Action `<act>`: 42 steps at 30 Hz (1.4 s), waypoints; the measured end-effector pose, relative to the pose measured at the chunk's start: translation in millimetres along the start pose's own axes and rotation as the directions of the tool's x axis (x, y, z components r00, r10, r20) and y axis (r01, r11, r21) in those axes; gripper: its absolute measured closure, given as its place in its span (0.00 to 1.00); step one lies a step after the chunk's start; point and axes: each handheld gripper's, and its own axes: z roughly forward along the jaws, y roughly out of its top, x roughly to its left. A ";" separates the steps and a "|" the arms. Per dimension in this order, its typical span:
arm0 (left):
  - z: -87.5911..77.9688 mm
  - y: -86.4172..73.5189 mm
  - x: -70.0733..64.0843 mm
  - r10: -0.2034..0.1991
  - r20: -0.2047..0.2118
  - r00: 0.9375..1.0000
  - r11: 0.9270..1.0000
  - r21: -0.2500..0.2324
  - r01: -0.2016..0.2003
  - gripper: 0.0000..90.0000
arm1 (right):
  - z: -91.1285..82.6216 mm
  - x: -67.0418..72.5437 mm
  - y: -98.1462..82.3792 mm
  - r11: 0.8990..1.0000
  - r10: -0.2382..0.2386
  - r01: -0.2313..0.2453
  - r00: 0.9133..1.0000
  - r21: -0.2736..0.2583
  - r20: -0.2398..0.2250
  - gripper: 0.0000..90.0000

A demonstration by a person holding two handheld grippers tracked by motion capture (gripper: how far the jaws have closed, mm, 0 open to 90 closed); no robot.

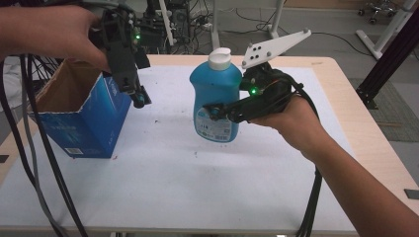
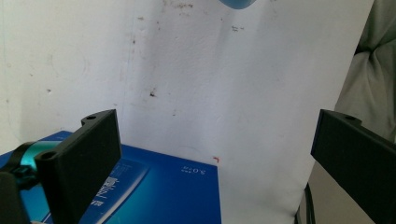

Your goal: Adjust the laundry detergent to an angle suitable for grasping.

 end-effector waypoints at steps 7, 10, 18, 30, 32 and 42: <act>1.6 1.6 0.6 -0.004 0.000 1.000 1.000 -0.002 0.004 0.02 | -5.4 -5.7 3.8 0.999 -0.042 0.043 0.998 0.018 -0.056 0.50; 2.2 2.7 1.0 0.000 0.001 1.000 1.000 0.002 0.000 0.02 | -7.7 -8.5 4.5 0.998 -0.056 0.057 0.996 0.014 -0.072 0.50; 5.5 4.5 1.2 -0.008 0.005 1.000 1.000 0.002 0.008 0.02 | -11.2 -18.9 0.1 0.996 -0.083 0.084 0.990 0.005 -0.112 0.50; 9.6 5.5 1.9 -0.003 0.008 1.000 1.000 -0.001 0.003 0.02 | -6.8 -32.2 -9.1 0.995 -0.100 0.099 0.986 -0.010 -0.135 0.50; 11.5 5.9 1.4 -0.005 0.010 1.000 1.000 0.001 0.005 0.02 | -4.0 -34.1 -10.6 0.994 -0.106 0.105 0.985 -0.014 -0.137 0.50; 18.3 5.3 2.0 -0.005 0.020 1.000 1.000 0.004 0.005 0.02 | 9.0 -43.9 -21.9 0.993 -0.119 0.117 0.979 -0.022 -0.167 0.50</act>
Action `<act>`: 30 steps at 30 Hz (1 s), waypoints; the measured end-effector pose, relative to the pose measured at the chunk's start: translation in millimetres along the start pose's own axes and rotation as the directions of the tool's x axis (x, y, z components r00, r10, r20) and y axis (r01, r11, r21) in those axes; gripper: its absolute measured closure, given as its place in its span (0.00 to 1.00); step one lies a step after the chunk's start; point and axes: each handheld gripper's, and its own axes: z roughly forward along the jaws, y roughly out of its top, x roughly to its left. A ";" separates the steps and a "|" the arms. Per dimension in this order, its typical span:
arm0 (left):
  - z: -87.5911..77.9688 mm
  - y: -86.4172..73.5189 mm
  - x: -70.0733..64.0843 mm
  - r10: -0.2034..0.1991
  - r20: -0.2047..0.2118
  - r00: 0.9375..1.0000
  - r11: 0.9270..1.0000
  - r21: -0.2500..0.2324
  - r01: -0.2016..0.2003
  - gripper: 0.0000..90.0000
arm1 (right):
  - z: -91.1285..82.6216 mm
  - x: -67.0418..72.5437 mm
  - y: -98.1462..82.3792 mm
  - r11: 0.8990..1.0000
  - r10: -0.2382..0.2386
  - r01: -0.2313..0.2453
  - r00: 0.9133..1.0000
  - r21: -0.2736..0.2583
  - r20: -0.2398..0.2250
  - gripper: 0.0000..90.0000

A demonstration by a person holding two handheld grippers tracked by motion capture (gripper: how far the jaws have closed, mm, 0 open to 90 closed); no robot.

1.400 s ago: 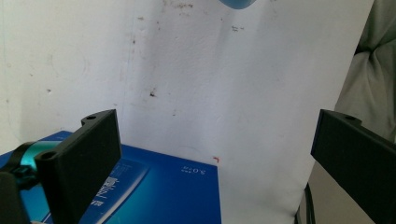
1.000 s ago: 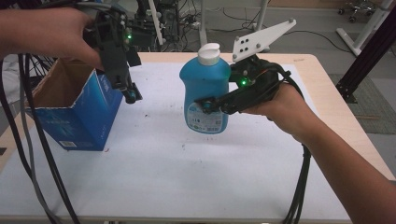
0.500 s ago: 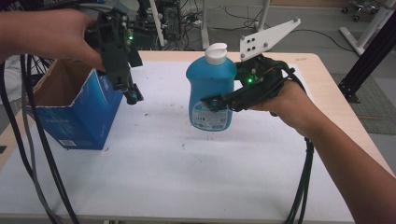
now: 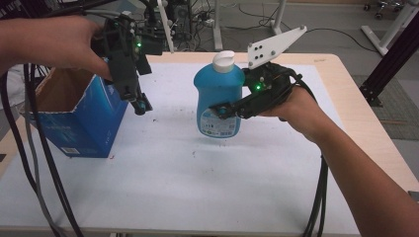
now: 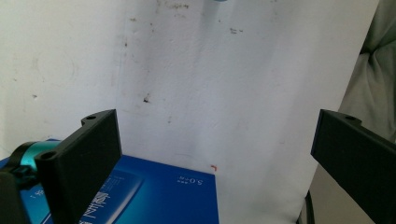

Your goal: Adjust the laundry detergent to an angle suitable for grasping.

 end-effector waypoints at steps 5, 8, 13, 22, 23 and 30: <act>2.9 0.0 1.2 -0.002 0.005 1.000 1.000 0.005 0.002 0.02 | 5.1 -1.8 -5.1 1.000 0.004 -0.004 1.000 0.013 -0.006 0.50; 4.4 -0.5 1.7 -0.007 0.010 1.000 1.000 0.005 0.007 0.02 | 9.4 -3.9 -9.1 1.000 -0.004 0.004 1.000 0.018 -0.014 0.50; 6.2 -1.0 2.4 -0.007 0.011 1.000 1.000 0.003 0.007 0.02 | 14.1 -5.5 -12.2 1.000 -0.009 0.010 1.000 0.020 -0.024 0.50; 10.7 -2.9 4.0 -0.015 0.021 1.000 1.000 0.008 0.015 0.02 | 26.0 -5.6 -22.0 0.999 -0.008 0.010 0.998 0.033 -0.058 0.50; 10.9 -2.9 4.1 -0.016 0.021 1.000 1.000 0.008 0.016 0.02 | 27.4 -5.3 -22.8 0.999 -0.013 0.016 0.998 0.035 -0.064 0.50; 14.1 -3.1 4.9 -0.020 0.027 0.999 1.000 0.012 0.019 0.02 | 33.5 -4.3 -30.0 0.999 -0.012 0.016 0.997 0.042 -0.079 0.50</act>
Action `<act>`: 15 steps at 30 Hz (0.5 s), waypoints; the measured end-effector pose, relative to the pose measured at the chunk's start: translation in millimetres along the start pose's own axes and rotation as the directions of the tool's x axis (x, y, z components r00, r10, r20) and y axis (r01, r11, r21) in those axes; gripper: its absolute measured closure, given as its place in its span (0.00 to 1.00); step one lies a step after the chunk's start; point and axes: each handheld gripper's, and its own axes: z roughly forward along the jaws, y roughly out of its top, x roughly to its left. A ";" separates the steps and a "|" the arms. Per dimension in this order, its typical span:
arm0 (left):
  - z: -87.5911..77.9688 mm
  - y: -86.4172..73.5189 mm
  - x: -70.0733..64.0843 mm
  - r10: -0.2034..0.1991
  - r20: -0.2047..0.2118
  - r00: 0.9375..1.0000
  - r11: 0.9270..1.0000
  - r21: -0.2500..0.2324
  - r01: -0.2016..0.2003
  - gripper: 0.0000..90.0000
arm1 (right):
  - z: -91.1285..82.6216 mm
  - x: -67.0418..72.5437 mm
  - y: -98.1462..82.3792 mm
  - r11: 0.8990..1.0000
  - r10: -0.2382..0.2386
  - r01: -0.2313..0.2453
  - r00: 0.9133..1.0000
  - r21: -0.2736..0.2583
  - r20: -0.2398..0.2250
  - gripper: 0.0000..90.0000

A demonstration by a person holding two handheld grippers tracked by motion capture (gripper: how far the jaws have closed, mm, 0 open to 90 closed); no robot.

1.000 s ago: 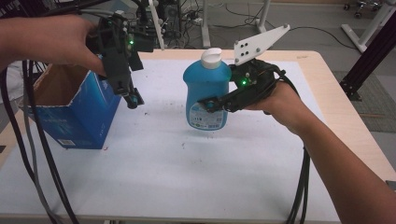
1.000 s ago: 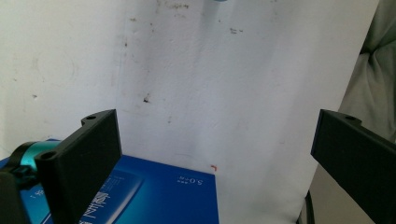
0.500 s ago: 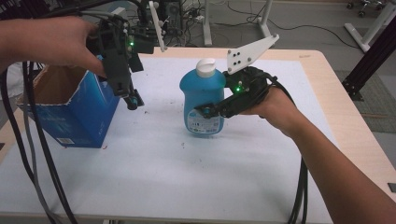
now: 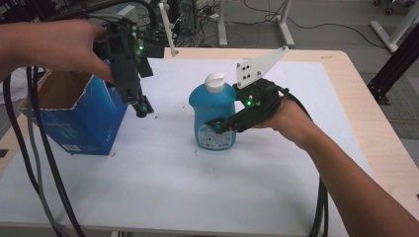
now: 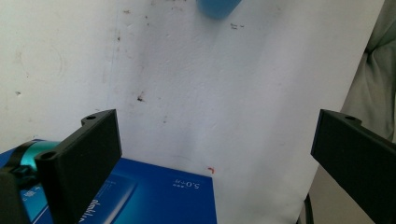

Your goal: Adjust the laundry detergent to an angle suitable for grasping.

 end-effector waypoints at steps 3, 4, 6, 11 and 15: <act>0.7 -0.1 0.0 0.000 0.001 1.000 1.000 0.000 0.000 0.02 | 1.3 0.2 -1.7 1.000 0.001 -0.001 1.000 0.004 -0.004 0.50; 0.9 -0.2 0.1 -0.002 0.003 1.000 1.000 0.002 0.002 0.02 | 1.9 0.3 -2.5 1.000 0.000 0.000 1.000 0.003 -0.005 0.50; 1.0 -0.2 0.4 -0.004 0.002 1.000 1.000 0.001 0.004 0.02 | 1.3 0.2 -3.6 1.000 0.003 -0.003 1.000 -0.001 -0.006 0.50; 1.7 0.1 0.6 -0.004 0.005 1.000 1.000 0.004 0.004 0.02 | -0.4 0.6 -8.0 1.000 0.012 -0.012 1.000 -0.019 -0.003 0.50; 3.9 0.8 0.2 -0.005 0.007 1.000 1.000 0.003 0.005 0.02 | -3.1 1.9 -11.2 1.000 0.006 -0.006 1.000 -0.019 0.001 0.50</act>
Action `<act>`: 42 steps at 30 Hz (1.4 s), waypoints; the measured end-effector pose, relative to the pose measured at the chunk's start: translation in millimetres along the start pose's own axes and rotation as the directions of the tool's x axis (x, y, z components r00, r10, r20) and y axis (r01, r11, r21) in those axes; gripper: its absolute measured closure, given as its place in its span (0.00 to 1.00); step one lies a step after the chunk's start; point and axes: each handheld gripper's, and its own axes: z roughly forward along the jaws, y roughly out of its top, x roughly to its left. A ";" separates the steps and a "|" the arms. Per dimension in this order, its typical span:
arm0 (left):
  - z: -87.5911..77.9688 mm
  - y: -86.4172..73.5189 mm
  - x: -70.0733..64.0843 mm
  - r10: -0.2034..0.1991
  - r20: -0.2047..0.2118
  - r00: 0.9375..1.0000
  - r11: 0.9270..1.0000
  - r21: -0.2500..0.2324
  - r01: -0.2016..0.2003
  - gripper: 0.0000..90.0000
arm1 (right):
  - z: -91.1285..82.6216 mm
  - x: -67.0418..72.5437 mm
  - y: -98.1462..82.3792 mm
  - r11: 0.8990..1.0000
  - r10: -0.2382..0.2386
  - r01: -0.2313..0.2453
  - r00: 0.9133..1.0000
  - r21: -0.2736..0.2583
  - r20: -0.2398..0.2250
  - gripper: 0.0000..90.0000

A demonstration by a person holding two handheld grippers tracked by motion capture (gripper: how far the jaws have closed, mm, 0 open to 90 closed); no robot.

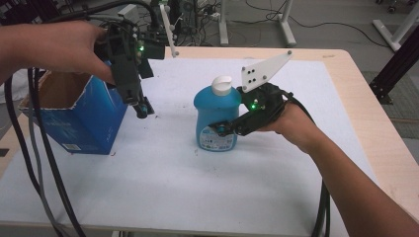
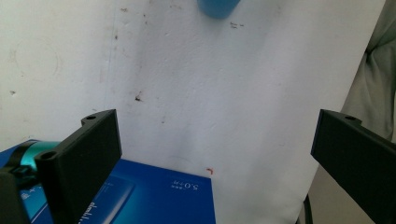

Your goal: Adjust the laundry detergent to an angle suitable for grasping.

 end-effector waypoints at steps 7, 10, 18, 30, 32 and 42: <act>0.8 0.1 -1.0 0.001 0.002 1.000 1.000 0.001 -0.001 0.02 | 0.0 1.0 0.2 1.000 -0.003 0.003 1.000 0.003 0.006 0.49; 0.9 -0.9 -1.0 -0.003 -0.001 1.000 1.000 -0.002 0.003 0.02 | 0.0 1.1 0.3 1.000 -0.001 0.001 1.000 0.004 0.006 0.49; 1.7 0.7 -1.2 -0.003 0.001 1.000 1.000 -0.001 0.003 0.02 | -4.1 0.0 2.2 0.999 0.027 -0.027 1.000 -0.017 0.000 0.42; 1.3 1.3 -1.2 -0.004 0.000 1.000 1.000 0.001 0.004 0.02 | -11.0 -3.1 0.5 0.993 0.118 -0.118 0.993 -0.017 0.005 0.25; 1.2 1.3 -1.2 -0.002 0.000 1.000 1.000 0.001 0.002 0.02 | -11.4 -3.0 0.8 0.992 0.126 -0.126 0.992 -0.020 0.004 0.25; 0.5 0.2 -1.3 -0.003 -0.002 1.000 1.000 -0.003 0.003 0.02 | -17.3 0.4 4.7 0.991 0.133 -0.132 0.991 -0.026 0.024 0.22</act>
